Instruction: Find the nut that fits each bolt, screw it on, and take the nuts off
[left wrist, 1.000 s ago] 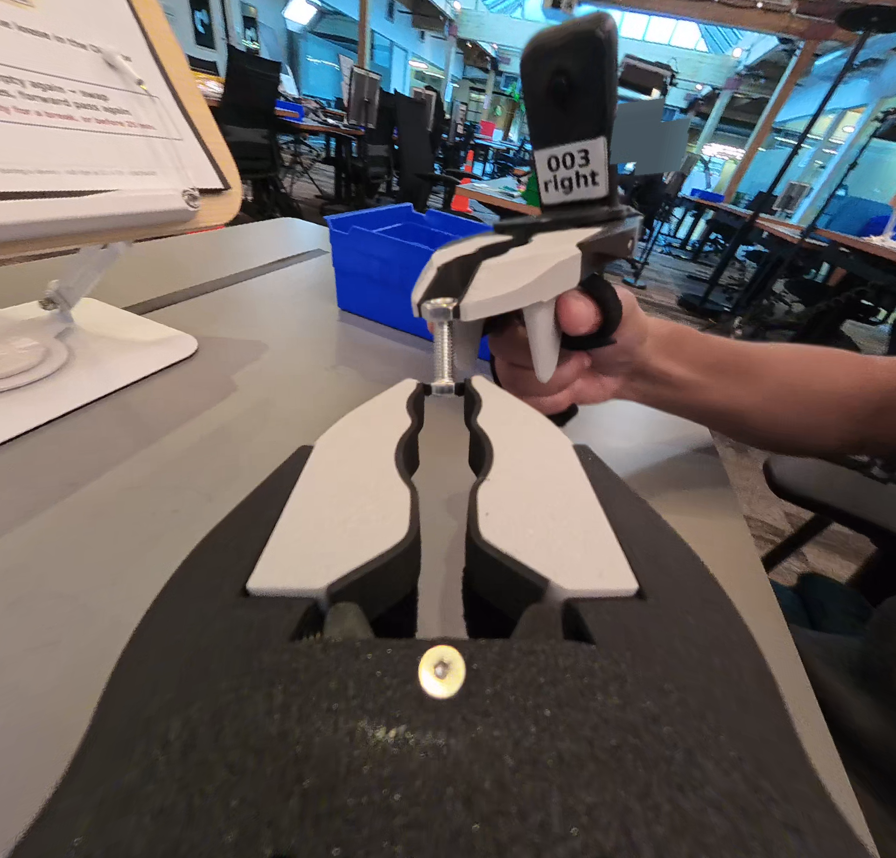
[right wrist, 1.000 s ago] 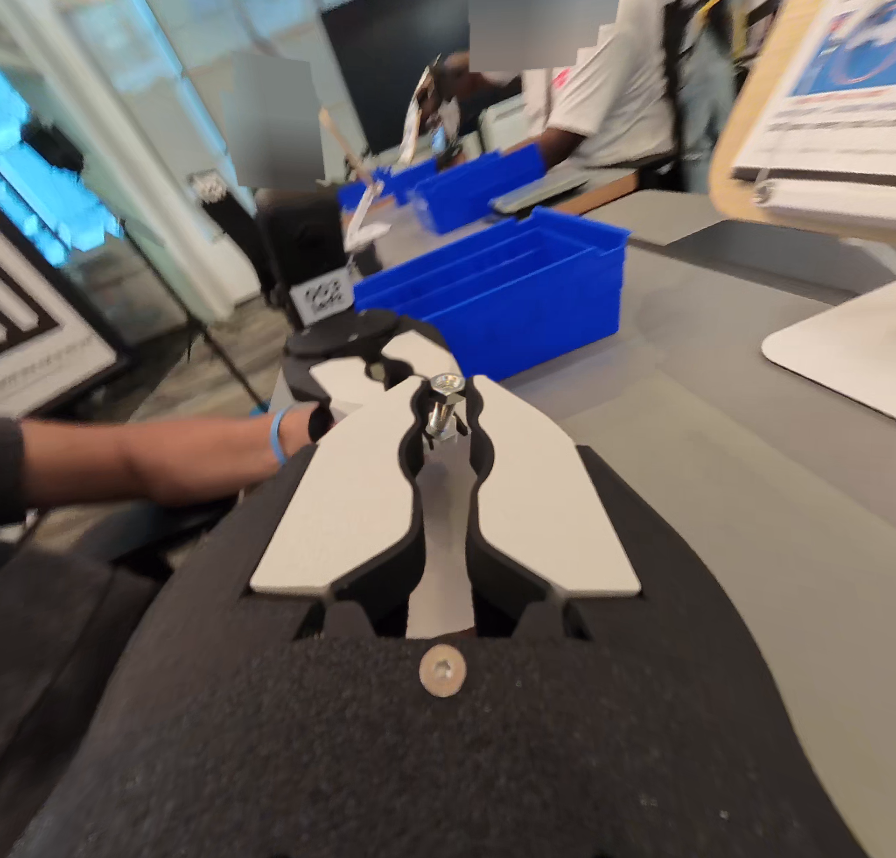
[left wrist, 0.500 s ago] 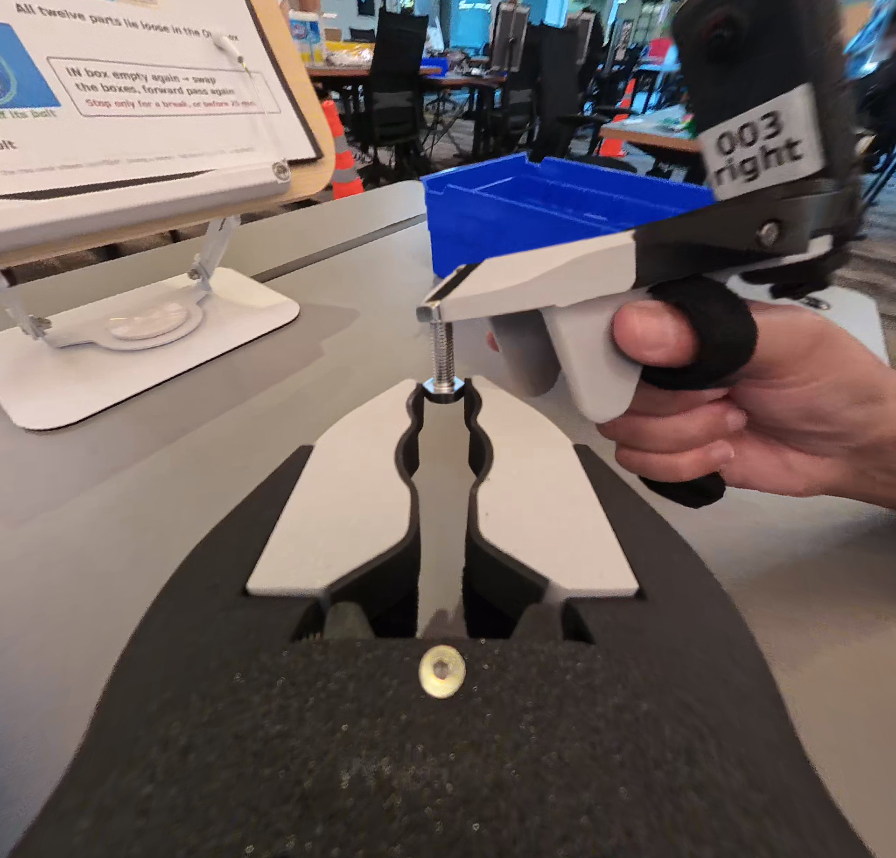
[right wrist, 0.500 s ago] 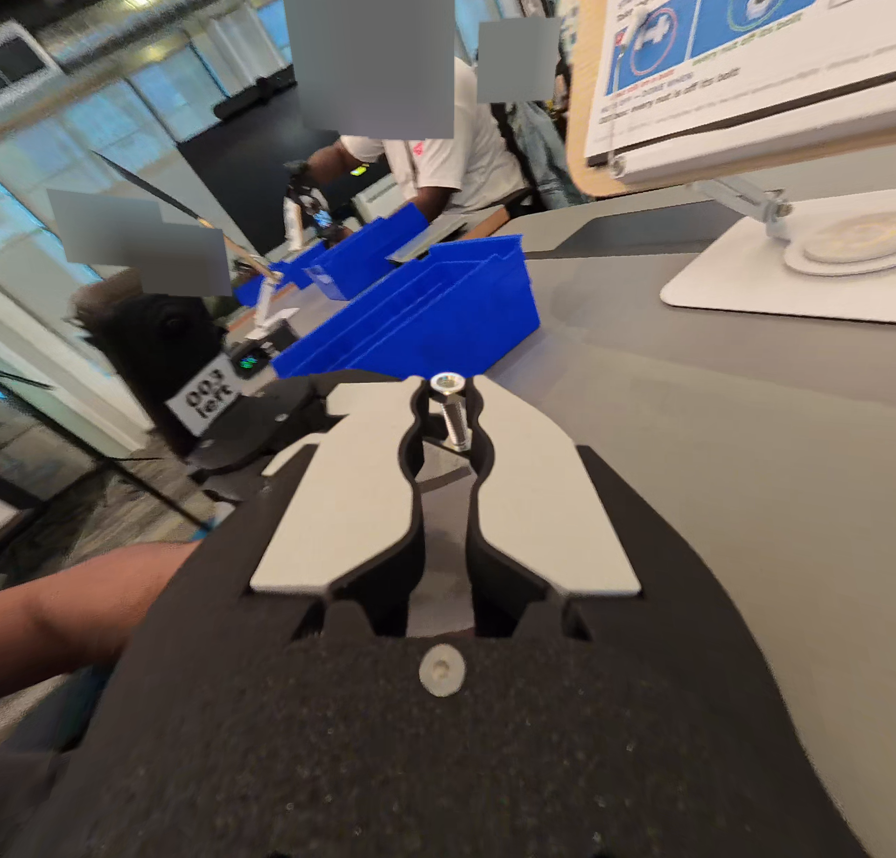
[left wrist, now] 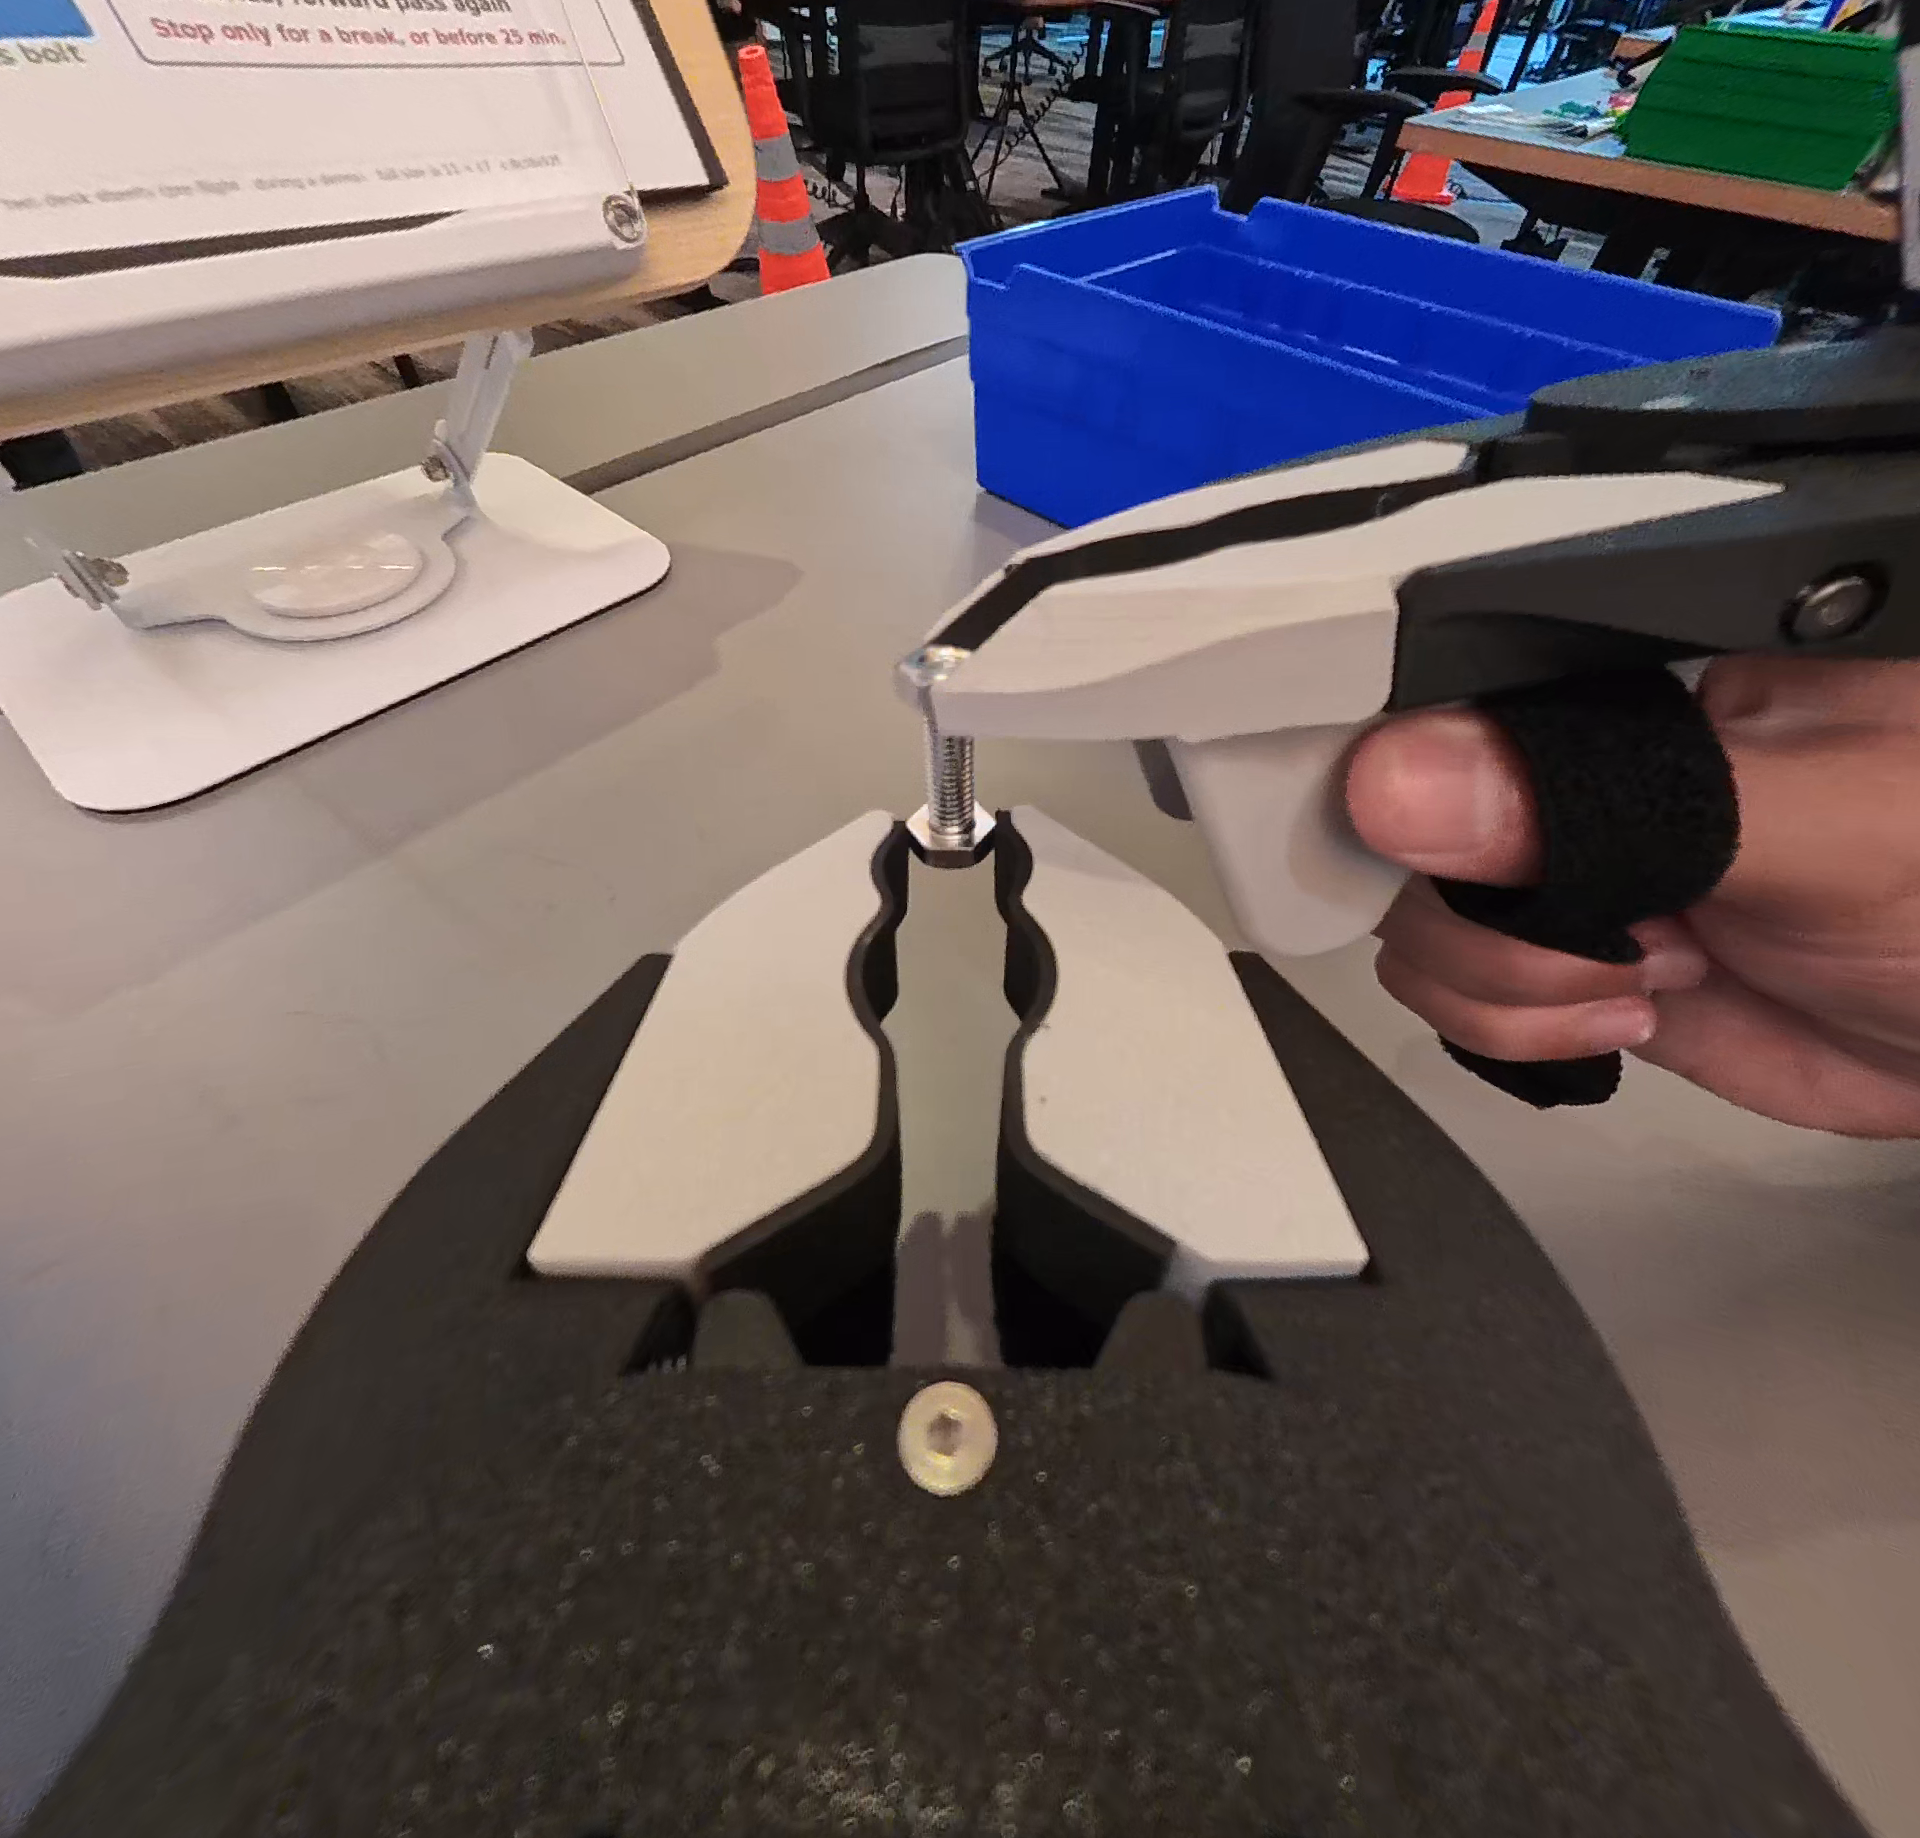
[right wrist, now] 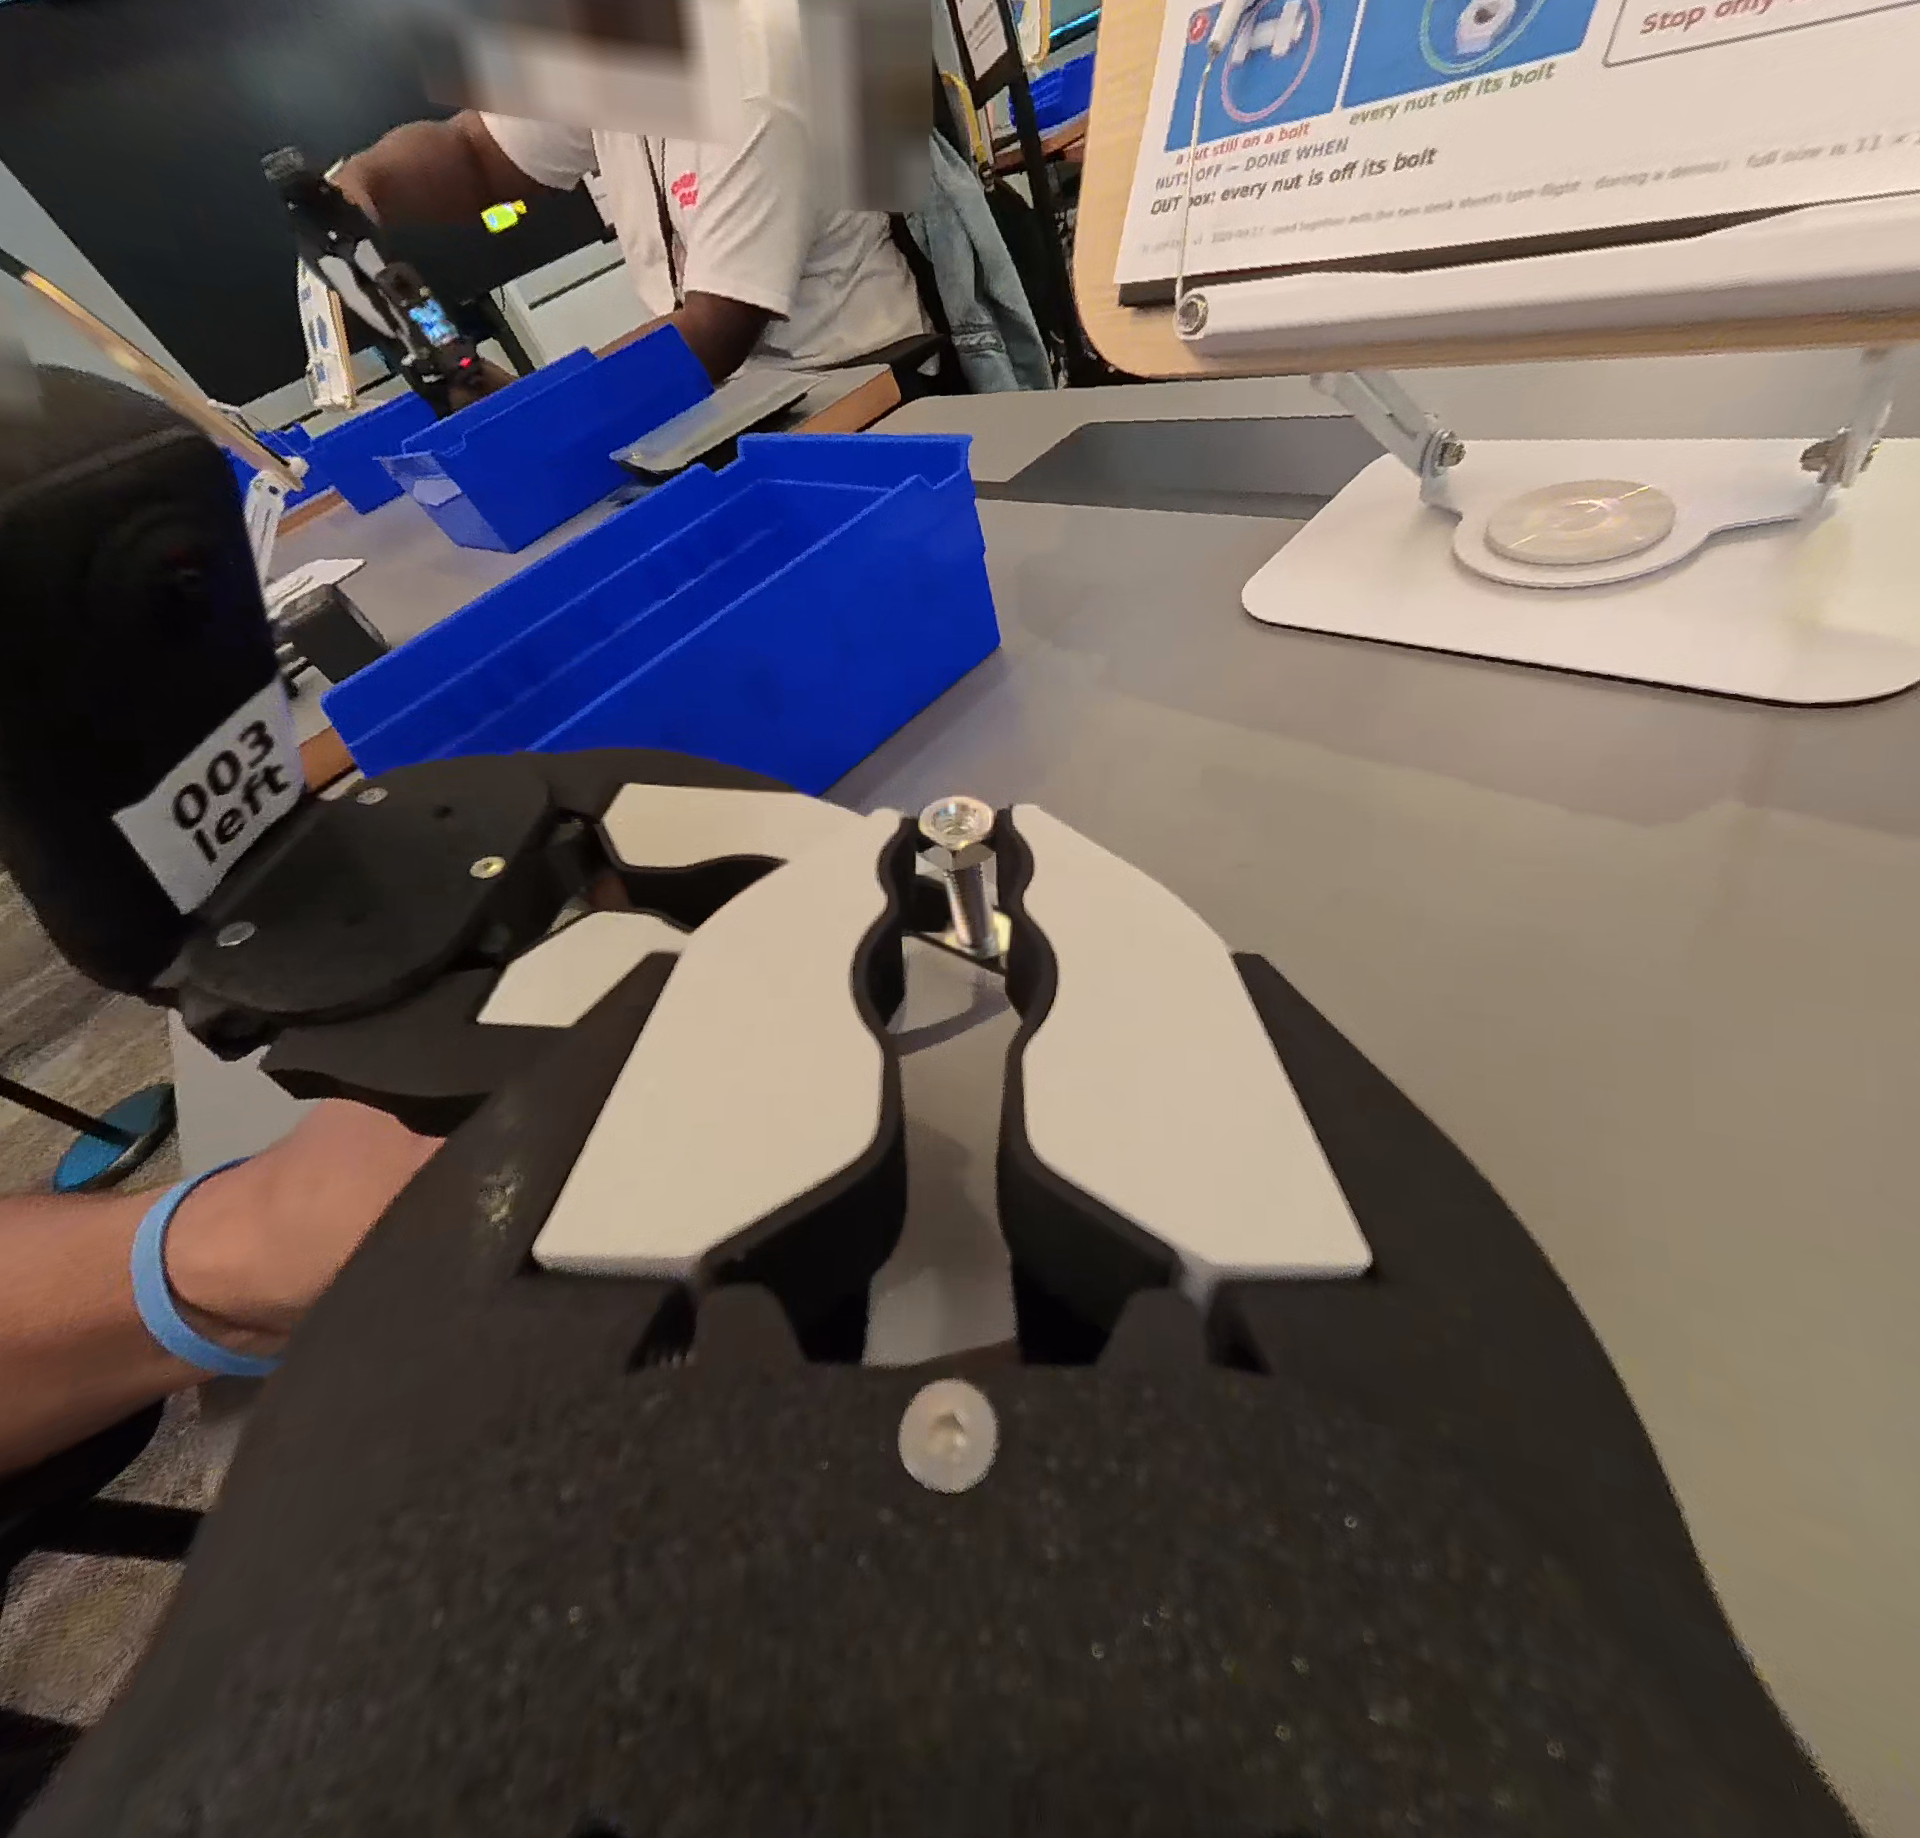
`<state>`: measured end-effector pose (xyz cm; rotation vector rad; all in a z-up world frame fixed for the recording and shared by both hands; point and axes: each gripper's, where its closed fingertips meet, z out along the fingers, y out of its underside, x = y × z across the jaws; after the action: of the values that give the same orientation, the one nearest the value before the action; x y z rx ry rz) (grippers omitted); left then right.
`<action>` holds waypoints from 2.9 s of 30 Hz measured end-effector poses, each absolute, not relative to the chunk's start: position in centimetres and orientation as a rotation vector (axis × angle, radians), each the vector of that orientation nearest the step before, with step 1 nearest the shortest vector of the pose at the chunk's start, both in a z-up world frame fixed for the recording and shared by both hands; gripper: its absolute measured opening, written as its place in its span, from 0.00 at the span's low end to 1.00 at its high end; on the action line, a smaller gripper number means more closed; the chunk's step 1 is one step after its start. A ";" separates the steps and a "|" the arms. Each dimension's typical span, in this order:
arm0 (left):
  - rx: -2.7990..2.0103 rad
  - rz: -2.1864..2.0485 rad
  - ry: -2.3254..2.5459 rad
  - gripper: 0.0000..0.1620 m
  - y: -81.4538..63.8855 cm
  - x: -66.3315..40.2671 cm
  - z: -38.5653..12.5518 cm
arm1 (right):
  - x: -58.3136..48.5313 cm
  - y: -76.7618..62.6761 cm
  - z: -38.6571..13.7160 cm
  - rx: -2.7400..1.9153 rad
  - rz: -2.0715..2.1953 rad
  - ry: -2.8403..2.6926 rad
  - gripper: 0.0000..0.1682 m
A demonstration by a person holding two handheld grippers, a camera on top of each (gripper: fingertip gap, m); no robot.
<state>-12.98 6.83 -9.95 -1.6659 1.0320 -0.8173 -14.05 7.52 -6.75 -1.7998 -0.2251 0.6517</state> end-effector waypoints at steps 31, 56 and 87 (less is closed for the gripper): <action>-1.655 -1.131 0.838 0.09 10.5 -17.0 -9.4 | -7.0 6.4 -12.6 -1.928 0.370 -0.408 0.14; -1.551 -1.002 1.088 0.09 7.2 -15.1 -9.5 | 3.0 2.6 -16.4 -2.853 -0.353 -1.543 0.16; -1.513 -0.928 1.226 0.09 5.7 -14.0 -10.6 | 4.2 2.7 -19.4 -2.661 -0.397 -2.027 0.15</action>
<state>-13.99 5.68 -10.62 -1.5129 1.2260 -0.9283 4.20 2.67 -19.41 -2.6612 -2.0265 -0.3965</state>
